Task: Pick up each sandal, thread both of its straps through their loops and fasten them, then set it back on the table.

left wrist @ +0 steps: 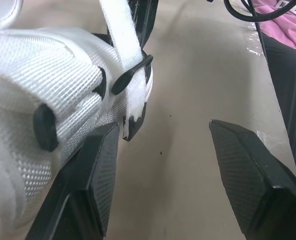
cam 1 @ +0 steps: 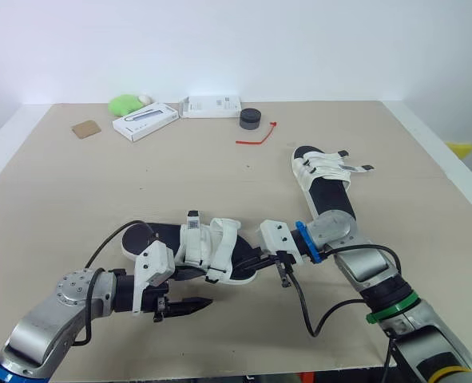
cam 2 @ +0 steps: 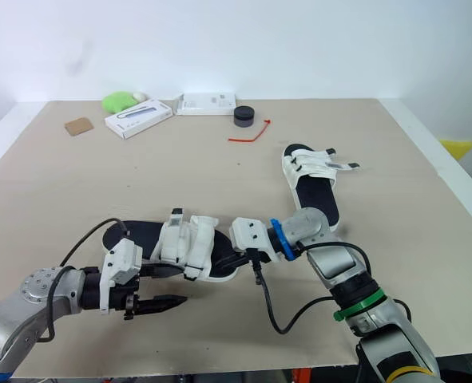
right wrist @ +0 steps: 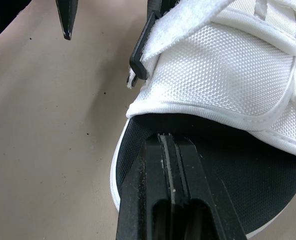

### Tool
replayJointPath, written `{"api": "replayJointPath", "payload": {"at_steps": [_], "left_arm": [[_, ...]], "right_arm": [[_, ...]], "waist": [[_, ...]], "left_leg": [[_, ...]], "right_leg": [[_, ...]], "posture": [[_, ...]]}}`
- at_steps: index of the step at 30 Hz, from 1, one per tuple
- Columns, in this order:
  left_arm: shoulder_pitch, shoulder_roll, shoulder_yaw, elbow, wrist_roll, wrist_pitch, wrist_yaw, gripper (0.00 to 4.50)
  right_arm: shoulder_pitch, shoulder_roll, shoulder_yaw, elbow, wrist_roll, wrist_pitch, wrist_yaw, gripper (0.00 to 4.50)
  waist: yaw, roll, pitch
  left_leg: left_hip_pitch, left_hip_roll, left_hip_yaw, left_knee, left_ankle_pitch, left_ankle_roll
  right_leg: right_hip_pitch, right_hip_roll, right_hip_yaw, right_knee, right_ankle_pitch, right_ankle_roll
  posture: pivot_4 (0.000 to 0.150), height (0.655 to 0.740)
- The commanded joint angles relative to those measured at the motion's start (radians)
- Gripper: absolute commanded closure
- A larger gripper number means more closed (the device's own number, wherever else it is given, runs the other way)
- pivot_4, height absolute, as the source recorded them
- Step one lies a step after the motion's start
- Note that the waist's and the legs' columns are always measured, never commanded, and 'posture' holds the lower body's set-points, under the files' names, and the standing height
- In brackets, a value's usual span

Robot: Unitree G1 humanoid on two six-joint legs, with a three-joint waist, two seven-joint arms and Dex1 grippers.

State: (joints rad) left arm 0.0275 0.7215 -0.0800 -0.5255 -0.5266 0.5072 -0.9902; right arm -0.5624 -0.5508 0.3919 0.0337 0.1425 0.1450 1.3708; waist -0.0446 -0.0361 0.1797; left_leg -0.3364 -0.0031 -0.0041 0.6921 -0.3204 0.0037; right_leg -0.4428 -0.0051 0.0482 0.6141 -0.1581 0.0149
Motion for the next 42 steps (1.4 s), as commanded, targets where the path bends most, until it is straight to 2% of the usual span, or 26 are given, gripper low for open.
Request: {"api": "replayJointPath", "payload": {"at_steps": [1,9,16,23,27,31,32,37,42], "left_arm": [[0.001,-0.012,-0.02,0.012,0.036,-0.058,-0.002,1.55],[0.0,-0.021,-0.033,0.033,0.0,-0.038,-0.016,1.55],[-0.058,-0.043,-0.007,0.017,-0.08,0.05,0.015,1.55],[-0.102,-0.038,-0.041,0.008,-0.091,0.108,0.01,1.55],[-0.114,-0.041,-0.045,-0.001,-0.112,0.151,0.015,2.72],[-0.124,-0.042,-0.042,-0.001,-0.129,0.187,0.024,4.3],[-0.126,-0.045,-0.037,0.0,-0.138,0.199,0.027,4.42],[-0.134,-0.034,-0.014,0.006,-0.19,0.26,0.023,4.42],[-0.047,0.055,0.002,-0.03,-0.221,0.276,-0.05,4.42]], "right_arm": [[-0.004,-0.003,0.008,0.0,-0.006,0.002,0.005,4.5],[-0.004,-0.003,0.008,-0.001,-0.007,0.003,0.003,4.5],[-0.002,-0.003,0.008,-0.002,-0.008,0.004,0.001,4.5],[0.001,-0.005,0.008,-0.004,-0.01,0.0,-0.001,4.5],[0.001,-0.006,0.006,-0.005,-0.01,-0.001,-0.002,4.5],[0.001,-0.007,0.006,-0.006,-0.01,0.0,-0.002,4.5],[0.002,-0.007,0.006,-0.007,-0.01,-0.001,-0.002,4.5],[0.002,-0.007,0.007,-0.007,-0.01,-0.001,-0.001,4.5],[0.002,-0.006,0.009,-0.007,-0.01,-0.002,-0.001,4.5]], "waist": [[0.0,0.0,0.0],[0.0,0.0,0.0],[0.0,0.0,0.0],[0.0,0.0,0.0],[0.0,0.0,0.0],[0.0,0.0,0.0],[0.0,0.0,0.0],[0.0,0.0,0.0],[-0.002,0.0,0.0]], "left_leg": [[0.0,0.0,0.0,0.0,0.0,0.0],[0.0,0.0,0.0,0.0,0.0,0.0],[0.0,0.0,0.0,0.0,0.0,0.0],[0.0,0.0,0.0,0.0,0.0,0.0],[0.0,0.0,0.0,0.0,0.0,0.0],[0.0,0.0,0.0,0.0,0.0,0.0],[0.0,0.0,0.0,0.0,0.0,0.0],[0.0,0.0,0.0,0.0,0.0,0.0],[0.0,0.0,0.0,-0.001,0.0,0.0]], "right_leg": [[0.0,0.0,0.0,0.0,0.0,0.0],[0.0,0.0,0.0,0.0,0.0,0.0],[0.0,0.0,0.0,0.0,0.0,0.0],[0.0,0.0,0.0,0.0,0.0,0.0],[0.0,0.0,0.0,0.0,0.0,0.0],[0.0,0.0,0.0,0.0,0.0,0.0],[0.0,0.0,0.0,0.0,0.0,0.0],[0.0,0.0,0.0,0.0,0.0,0.0],[0.0,0.0,0.0,0.0,0.0,0.0]], "posture": [[0.15,0.74],[0.15,0.74],[0.15,0.74],[0.15,0.74],[0.15,0.74],[0.15,0.74],[0.15,0.74],[0.15,0.74],[0.15,0.74]]}}
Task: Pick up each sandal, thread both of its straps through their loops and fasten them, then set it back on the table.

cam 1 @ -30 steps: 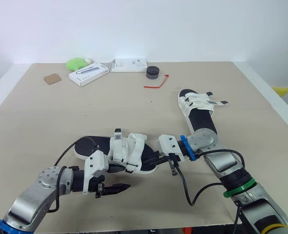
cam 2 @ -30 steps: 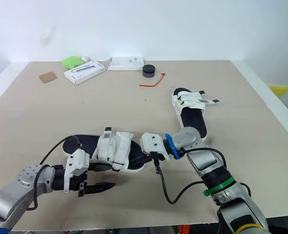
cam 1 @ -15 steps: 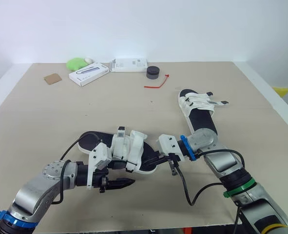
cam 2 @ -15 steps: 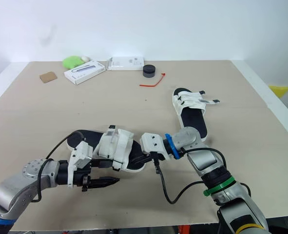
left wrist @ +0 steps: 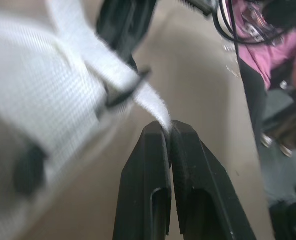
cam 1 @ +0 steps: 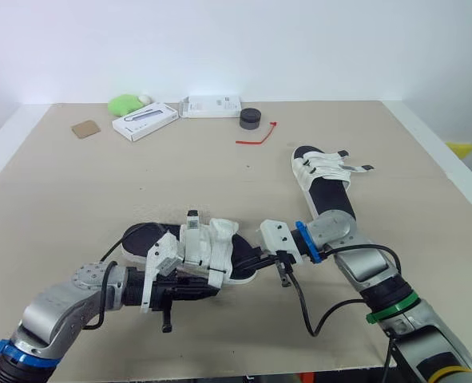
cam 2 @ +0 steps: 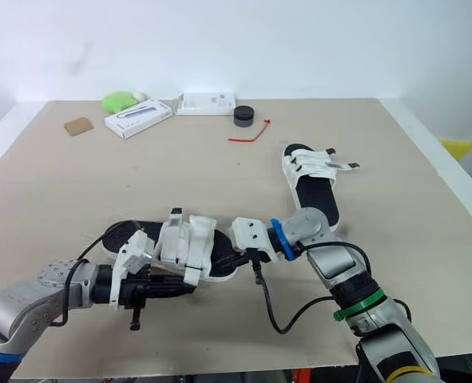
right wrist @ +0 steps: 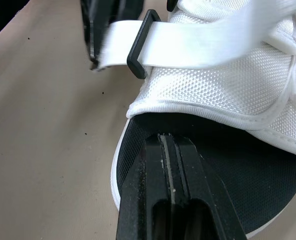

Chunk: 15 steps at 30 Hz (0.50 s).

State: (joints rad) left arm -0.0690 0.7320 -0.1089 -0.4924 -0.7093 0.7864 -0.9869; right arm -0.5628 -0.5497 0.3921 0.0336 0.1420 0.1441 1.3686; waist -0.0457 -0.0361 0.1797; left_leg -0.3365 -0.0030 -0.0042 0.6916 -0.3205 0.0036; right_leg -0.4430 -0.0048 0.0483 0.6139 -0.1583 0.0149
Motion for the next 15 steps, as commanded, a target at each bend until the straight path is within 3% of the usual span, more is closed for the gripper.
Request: {"api": "replayJointPath", "payload": {"at_steps": [1,15], "left_arm": [[0.063,0.057,0.033,-0.071,-0.043,-0.007,-0.062,4.42],[0.173,0.092,0.036,-0.149,-0.054,-0.022,-0.056,4.42]], "right_arm": [[0.003,-0.007,0.008,-0.008,-0.01,-0.001,0.002,4.5],[0.011,-0.006,0.01,-0.015,-0.006,0.003,0.0,4.5]], "waist": [[0.0,0.0,0.0],[0.001,0.0,0.0]], "left_leg": [[0.0,0.0,0.0,0.0,0.0,0.0],[0.0,0.0,-0.001,-0.001,0.0,0.0]], "right_leg": [[0.0,0.0,0.0,0.0,0.0,0.0],[0.0,-0.001,-0.001,0.0,-0.001,0.0]], "posture": [[0.15,0.74],[0.15,0.74]]}}
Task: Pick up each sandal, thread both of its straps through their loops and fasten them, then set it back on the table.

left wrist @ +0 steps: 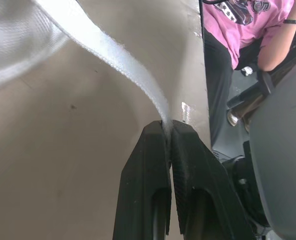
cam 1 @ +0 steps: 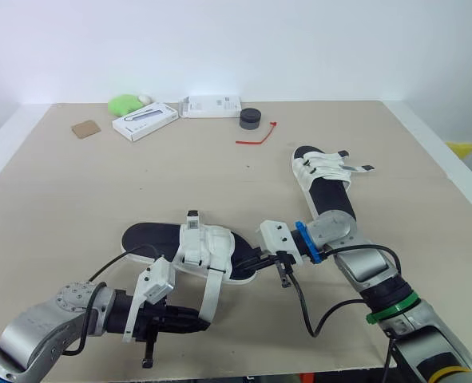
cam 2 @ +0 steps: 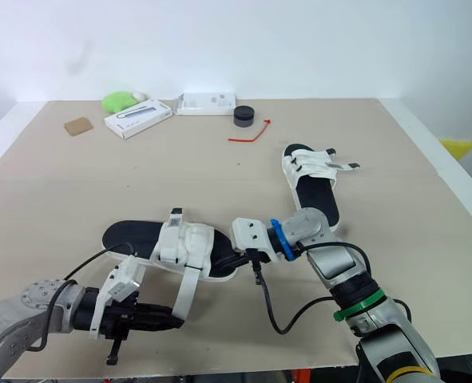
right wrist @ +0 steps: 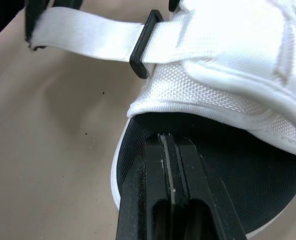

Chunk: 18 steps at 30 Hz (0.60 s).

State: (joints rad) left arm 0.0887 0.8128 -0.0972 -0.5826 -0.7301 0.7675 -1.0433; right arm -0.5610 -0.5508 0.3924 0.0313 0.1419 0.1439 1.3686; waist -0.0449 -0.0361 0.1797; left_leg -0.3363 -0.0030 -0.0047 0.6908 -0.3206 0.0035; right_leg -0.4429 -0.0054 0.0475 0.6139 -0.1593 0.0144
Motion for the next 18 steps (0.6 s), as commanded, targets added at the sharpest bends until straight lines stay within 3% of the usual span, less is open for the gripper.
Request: {"api": "replayJointPath", "payload": {"at_steps": [1,15,18], "left_arm": [[0.026,0.012,0.027,-0.068,-0.041,0.0,0.002,4.42],[0.097,0.062,0.044,-0.107,-0.049,-0.018,0.002,4.42],[0.123,0.053,0.053,-0.103,-0.001,-0.088,0.008,4.42]], "right_arm": [[0.009,-0.005,0.01,-0.012,-0.007,0.003,0.001,4.5],[0.0,-0.006,0.009,-0.001,-0.006,-0.002,0.011,4.5],[0.0,-0.008,0.009,0.001,-0.007,-0.003,0.013,4.5]], "waist": [[0.0,0.0,0.0],[0.0,0.0,0.0],[0.0,0.0,0.0]], "left_leg": [[0.0,0.0,0.0,0.0,0.0,0.0],[0.0,0.0,0.0,-0.001,0.0,0.0],[0.0,0.0,0.0,-0.001,0.0,0.0]], "right_leg": [[0.0,0.0,0.0,0.0,0.0,0.0],[0.0,0.0,-0.001,0.0,-0.001,-0.001],[0.0,0.0,-0.001,0.0,-0.001,-0.001]], "posture": [[0.15,0.74],[0.15,0.74],[0.15,0.74]]}}
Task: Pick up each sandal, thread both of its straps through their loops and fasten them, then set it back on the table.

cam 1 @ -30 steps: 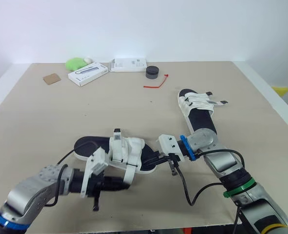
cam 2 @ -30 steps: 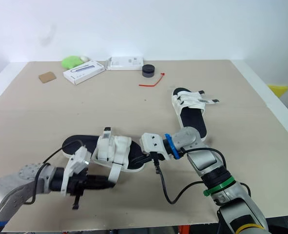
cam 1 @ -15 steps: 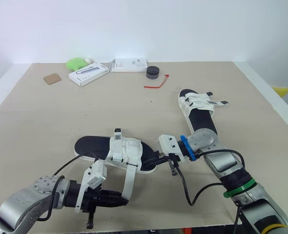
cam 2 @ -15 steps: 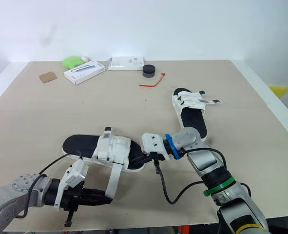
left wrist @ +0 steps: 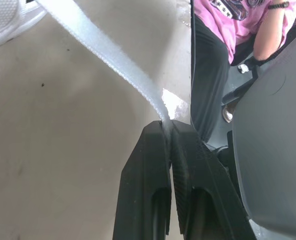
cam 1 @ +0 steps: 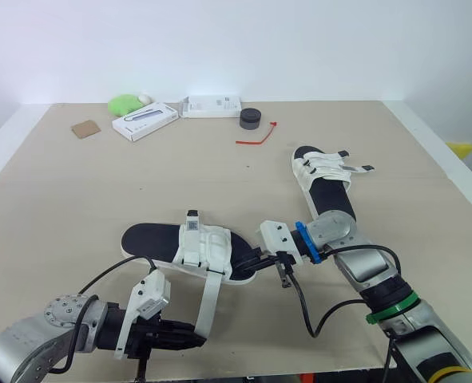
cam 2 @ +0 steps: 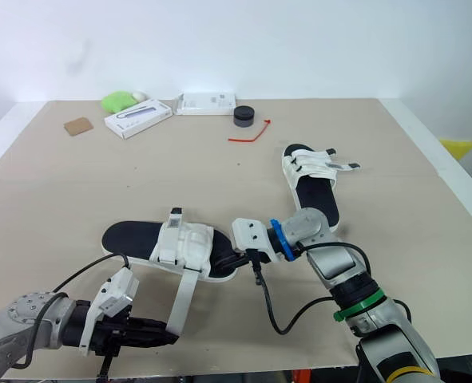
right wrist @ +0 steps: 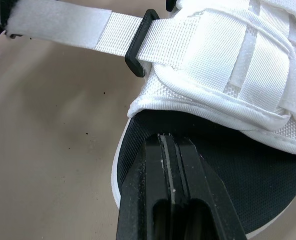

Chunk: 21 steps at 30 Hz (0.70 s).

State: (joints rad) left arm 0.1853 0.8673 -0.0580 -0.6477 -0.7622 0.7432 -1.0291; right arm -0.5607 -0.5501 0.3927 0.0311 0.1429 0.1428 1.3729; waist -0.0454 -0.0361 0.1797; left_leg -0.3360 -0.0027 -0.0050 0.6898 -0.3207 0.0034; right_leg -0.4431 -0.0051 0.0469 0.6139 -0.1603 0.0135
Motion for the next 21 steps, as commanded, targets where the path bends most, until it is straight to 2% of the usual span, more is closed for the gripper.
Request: {"api": "replayJointPath", "payload": {"at_steps": [1,3,5,6,7,10,13,14,18,21], "left_arm": [[0.035,-0.005,0.016,-0.033,0.056,-0.1,-0.008,4.42],[0.051,-0.01,0.021,-0.022,0.085,-0.155,-0.018,4.42],[0.064,-0.005,0.023,-0.011,0.13,-0.23,-0.042,3.79],[0.07,-0.001,0.024,-0.002,0.165,-0.285,-0.06,3.63],[0.077,-0.001,0.028,0.01,0.215,-0.365,-0.075,2.99],[0.077,0.0,0.044,0.079,0.396,-0.69,-0.129,1.69],[0.045,-0.014,0.054,0.172,0.496,-0.964,-0.164,0.19],[0.029,-0.018,0.052,0.2,0.51,-1.022,-0.171,0.08],[-0.069,-0.036,0.034,0.303,0.569,-1.277,-0.183,0.08],[-0.177,-0.063,0.019,0.395,0.689,-1.595,-0.144,0.08]], "right_arm": [[-0.001,-0.009,0.009,0.002,-0.008,-0.002,0.009,4.5],[-0.002,-0.008,0.009,0.002,-0.008,-0.001,0.01,4.5],[-0.003,-0.008,0.01,0.004,-0.008,-0.002,0.011,4.5],[-0.005,-0.007,0.01,0.005,-0.008,-0.002,0.012,4.5],[-0.006,-0.007,0.011,0.007,-0.008,-0.002,0.013,4.5],[-0.011,-0.006,0.013,0.013,-0.008,-0.006,0.019,4.5],[-0.015,-0.001,0.016,0.018,-0.009,-0.008,0.022,4.5],[-0.016,0.0,0.016,0.019,-0.009,-0.008,0.022,4.5],[-0.02,0.002,0.016,0.026,-0.01,-0.013,0.026,4.5],[-0.02,0.001,0.014,0.025,-0.01,-0.011,0.027,4.5]], "waist": [[0.0,0.0,0.0],[0.0,0.0,0.0],[0.001,0.0,0.0],[0.001,0.0,0.0],[0.001,0.0,0.0],[0.002,0.0,0.0],[0.002,0.0,0.0],[0.002,0.0,0.0],[0.002,0.0,0.0],[0.002,0.0,0.0]], "left_leg": [[0.0,0.0,0.0,0.0,0.0,0.0],[0.0,0.0,0.0,0.0,0.0,0.0],[0.0,0.0,0.0,0.0,0.0,0.0],[0.0,0.0,0.0,0.0,0.0,0.0],[0.0,0.0,0.0,0.0,0.0,0.0],[0.0,0.0,0.001,0.0,0.0,0.0],[0.0,0.0,0.001,0.0,0.0,0.0],[0.0,0.0,0.002,0.0,0.0,0.0],[0.0,0.0,0.002,0.0,0.0,0.0],[0.0,0.0,0.002,0.0,0.0,0.0]], "right_leg": [[0.0,0.0,0.0,0.0,0.0,0.0],[0.0,0.0,0.0,0.0,0.0,0.0],[0.0,0.0,0.0,0.0,0.0,0.0],[0.0,0.0,0.0,0.0,0.0,0.0],[0.0,0.0,0.0,0.0,0.0,0.0],[0.0,0.0,0.0,0.0,-0.002,-0.004],[0.0,-0.001,0.0,0.0,-0.002,-0.005],[0.0,-0.001,0.0,0.0,-0.002,-0.005],[0.0,-0.002,0.0,0.0,-0.001,-0.003],[0.0,-0.002,0.0,0.0,0.001,0.0]], "posture": [[0.15,0.74],[0.15,0.74],[0.15,0.74],[0.15,0.74],[0.15,0.74],[0.15,0.74],[0.15,0.74],[0.15,0.74],[0.15,0.74],[0.15,0.74]]}}
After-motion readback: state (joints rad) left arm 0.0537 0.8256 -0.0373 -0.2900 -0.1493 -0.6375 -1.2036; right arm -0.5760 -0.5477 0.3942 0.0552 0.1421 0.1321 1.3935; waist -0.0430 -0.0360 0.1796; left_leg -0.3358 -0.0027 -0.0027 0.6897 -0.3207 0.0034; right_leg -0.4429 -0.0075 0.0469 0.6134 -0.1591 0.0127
